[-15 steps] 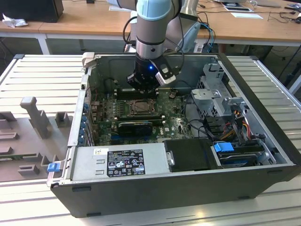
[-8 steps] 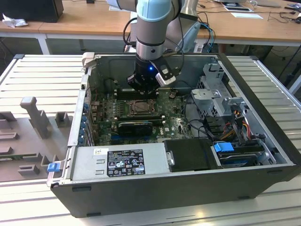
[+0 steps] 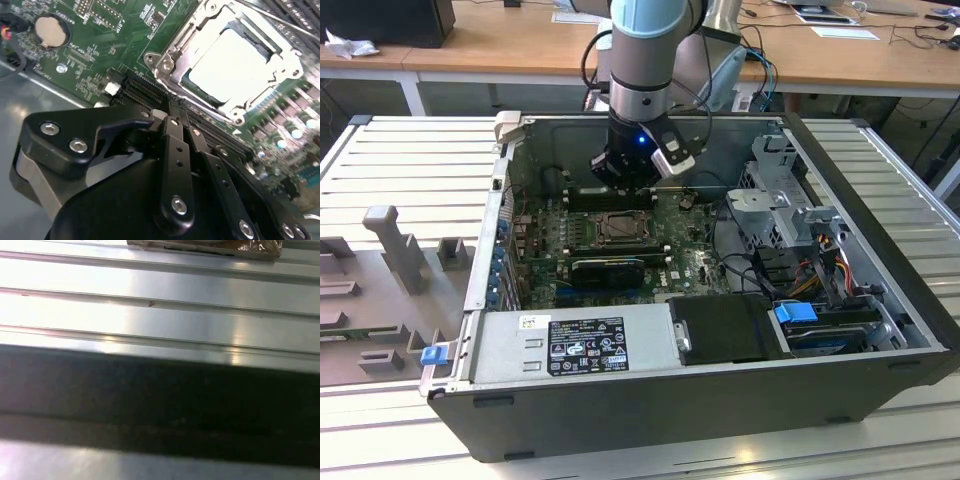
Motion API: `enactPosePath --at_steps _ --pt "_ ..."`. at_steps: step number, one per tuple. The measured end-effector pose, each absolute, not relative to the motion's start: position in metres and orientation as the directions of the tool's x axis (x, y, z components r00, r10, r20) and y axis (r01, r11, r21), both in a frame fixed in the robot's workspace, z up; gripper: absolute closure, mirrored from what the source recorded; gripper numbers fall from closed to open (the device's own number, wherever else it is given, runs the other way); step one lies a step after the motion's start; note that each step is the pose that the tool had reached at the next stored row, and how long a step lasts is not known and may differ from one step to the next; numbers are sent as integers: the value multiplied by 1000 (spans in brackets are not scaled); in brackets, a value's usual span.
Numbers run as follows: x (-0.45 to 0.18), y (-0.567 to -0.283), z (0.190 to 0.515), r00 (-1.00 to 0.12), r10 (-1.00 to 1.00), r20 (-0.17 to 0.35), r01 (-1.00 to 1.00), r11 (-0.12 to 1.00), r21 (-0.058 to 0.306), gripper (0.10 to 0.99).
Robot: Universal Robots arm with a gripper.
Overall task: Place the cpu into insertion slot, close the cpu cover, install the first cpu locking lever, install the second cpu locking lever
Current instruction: 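Install the first cpu locking lever, then install the second cpu locking lever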
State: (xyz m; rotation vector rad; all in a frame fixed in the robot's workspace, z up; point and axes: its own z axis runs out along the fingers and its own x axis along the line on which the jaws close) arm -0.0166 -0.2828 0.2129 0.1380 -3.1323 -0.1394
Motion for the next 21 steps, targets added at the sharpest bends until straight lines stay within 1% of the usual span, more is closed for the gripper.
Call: enactPosePath --at_steps 1,18,21 --pt "-17 -283 218 -996 -88 0 -88 992 88 980" --pt "-17 -294 218 -996 -88 0 -88 992 88 980" --pt "-17 -294 225 -996 -88 0 -88 992 88 980"
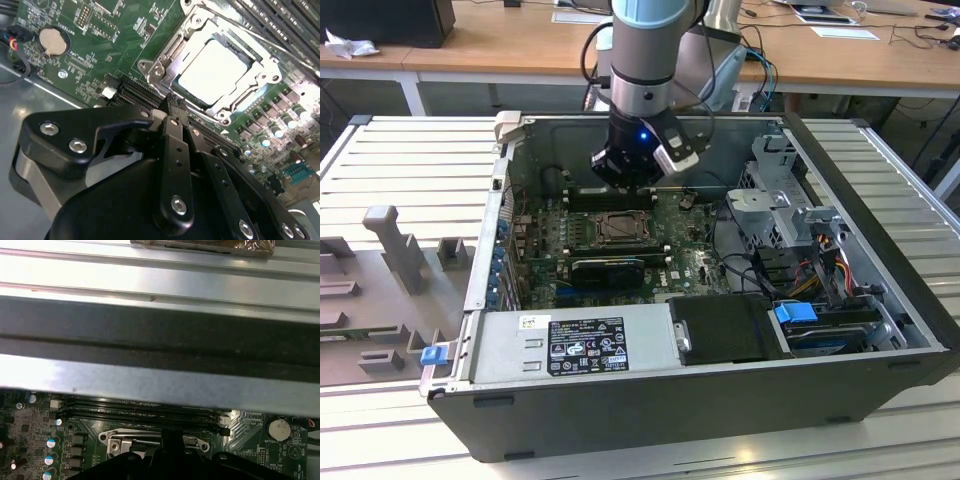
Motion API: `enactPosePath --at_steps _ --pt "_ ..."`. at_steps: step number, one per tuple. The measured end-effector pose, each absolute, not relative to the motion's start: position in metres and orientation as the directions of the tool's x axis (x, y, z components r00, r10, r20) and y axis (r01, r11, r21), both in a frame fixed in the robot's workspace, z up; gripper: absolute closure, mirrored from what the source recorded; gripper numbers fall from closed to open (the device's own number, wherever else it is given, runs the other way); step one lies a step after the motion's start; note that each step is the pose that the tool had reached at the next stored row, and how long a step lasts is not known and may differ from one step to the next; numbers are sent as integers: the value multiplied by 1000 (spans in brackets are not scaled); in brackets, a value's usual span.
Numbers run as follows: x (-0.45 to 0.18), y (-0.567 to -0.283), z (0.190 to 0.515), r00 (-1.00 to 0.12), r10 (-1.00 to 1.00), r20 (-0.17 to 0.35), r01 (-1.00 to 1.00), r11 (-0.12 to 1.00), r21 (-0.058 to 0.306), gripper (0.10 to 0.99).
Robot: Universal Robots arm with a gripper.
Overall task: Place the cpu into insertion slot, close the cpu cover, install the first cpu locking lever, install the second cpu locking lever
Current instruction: 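Install the second cpu locking lever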
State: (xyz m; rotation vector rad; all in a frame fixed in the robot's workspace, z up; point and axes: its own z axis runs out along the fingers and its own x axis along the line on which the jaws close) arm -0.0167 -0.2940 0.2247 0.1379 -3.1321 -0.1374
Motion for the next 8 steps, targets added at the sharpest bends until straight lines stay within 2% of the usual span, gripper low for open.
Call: enactPosePath --at_steps 8 --pt "-17 -297 233 -996 -88 0 -88 992 88 980"
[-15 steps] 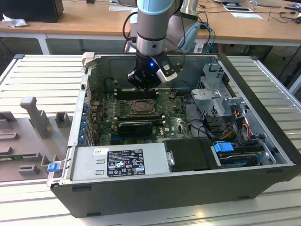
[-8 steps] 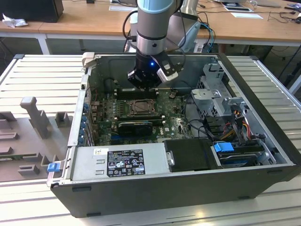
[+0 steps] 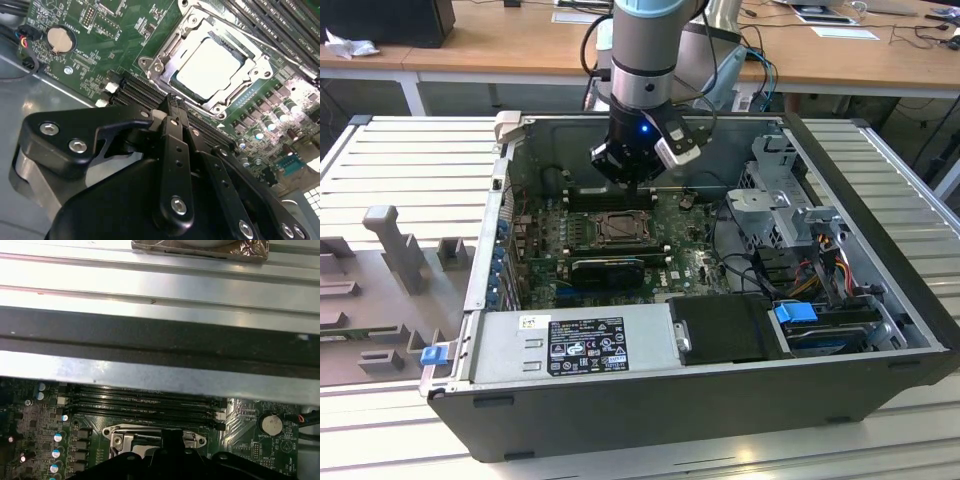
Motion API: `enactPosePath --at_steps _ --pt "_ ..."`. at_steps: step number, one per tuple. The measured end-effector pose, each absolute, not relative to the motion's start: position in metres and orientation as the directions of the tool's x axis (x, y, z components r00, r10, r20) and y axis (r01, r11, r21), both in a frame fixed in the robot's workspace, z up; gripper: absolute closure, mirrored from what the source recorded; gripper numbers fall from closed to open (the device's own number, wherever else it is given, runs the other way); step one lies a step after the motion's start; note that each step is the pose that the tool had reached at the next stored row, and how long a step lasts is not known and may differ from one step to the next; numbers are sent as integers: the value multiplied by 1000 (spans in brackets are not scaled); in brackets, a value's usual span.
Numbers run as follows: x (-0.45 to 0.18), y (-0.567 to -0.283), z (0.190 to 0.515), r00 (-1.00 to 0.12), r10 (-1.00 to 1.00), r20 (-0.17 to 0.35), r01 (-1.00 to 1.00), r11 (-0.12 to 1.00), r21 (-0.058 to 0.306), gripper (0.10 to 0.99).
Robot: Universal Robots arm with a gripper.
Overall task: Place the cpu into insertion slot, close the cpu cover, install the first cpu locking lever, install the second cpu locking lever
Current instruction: 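Install the second cpu locking lever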
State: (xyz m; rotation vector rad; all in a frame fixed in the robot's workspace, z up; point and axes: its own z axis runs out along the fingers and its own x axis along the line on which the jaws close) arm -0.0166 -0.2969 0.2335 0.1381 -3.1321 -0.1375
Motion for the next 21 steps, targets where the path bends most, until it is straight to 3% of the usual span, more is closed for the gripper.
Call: enactPosePath --at_steps 6,9,21 --pt "-17 -310 233 -996 -88 -1 -88 992 88 980" --pt "-17 -310 251 -996 -88 0 -88 993 83 980" --pt "-17 -341 251 -996 -88 0 -88 993 83 980"
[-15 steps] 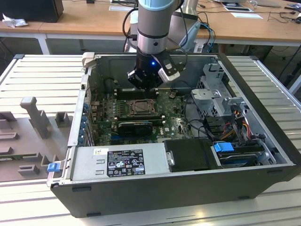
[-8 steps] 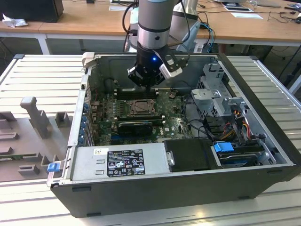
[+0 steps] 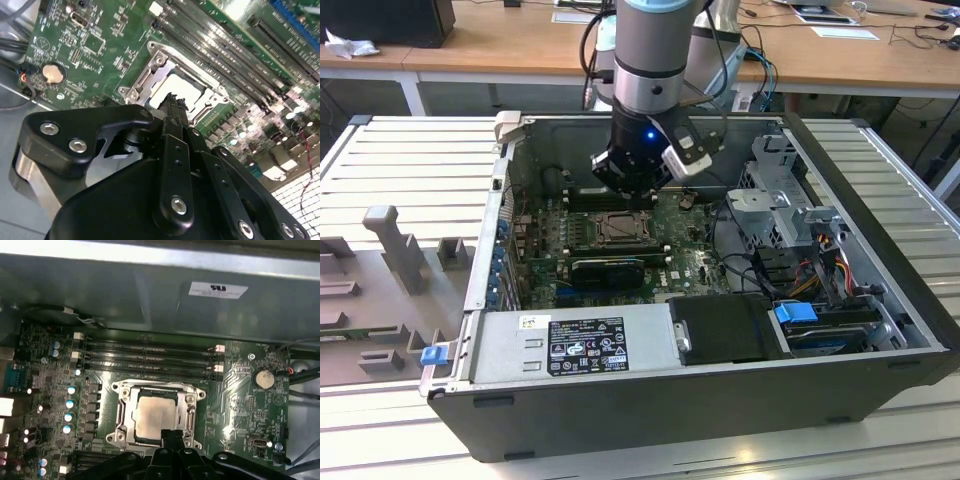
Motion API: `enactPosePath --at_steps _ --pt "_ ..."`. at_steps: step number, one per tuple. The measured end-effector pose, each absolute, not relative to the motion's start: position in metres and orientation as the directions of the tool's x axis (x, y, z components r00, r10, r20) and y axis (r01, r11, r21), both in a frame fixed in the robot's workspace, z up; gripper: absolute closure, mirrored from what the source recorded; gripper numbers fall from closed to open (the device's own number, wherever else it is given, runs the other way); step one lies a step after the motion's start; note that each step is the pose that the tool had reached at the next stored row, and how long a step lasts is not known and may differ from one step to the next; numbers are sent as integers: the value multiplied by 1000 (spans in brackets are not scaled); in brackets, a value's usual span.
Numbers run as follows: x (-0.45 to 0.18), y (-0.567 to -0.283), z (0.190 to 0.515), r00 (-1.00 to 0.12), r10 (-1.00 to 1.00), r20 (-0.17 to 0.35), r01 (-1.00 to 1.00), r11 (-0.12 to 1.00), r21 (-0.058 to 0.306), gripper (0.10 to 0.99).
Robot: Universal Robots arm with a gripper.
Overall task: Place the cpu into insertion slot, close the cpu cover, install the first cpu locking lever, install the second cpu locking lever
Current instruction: 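Install the second cpu locking lever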
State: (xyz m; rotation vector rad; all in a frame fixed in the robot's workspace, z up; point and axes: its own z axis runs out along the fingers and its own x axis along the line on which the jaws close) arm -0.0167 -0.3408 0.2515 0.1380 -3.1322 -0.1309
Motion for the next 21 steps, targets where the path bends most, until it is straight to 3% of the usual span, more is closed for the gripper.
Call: enactPosePath --at_steps 11,15,21 --pt "-17 -366 251 -996 -88 0 -88 992 87 980" --pt "-17 -374 250 -996 -88 -2 -87 985 146 980" --pt "-36 -383 239 -996 -88 -2 -87 985 149 980"
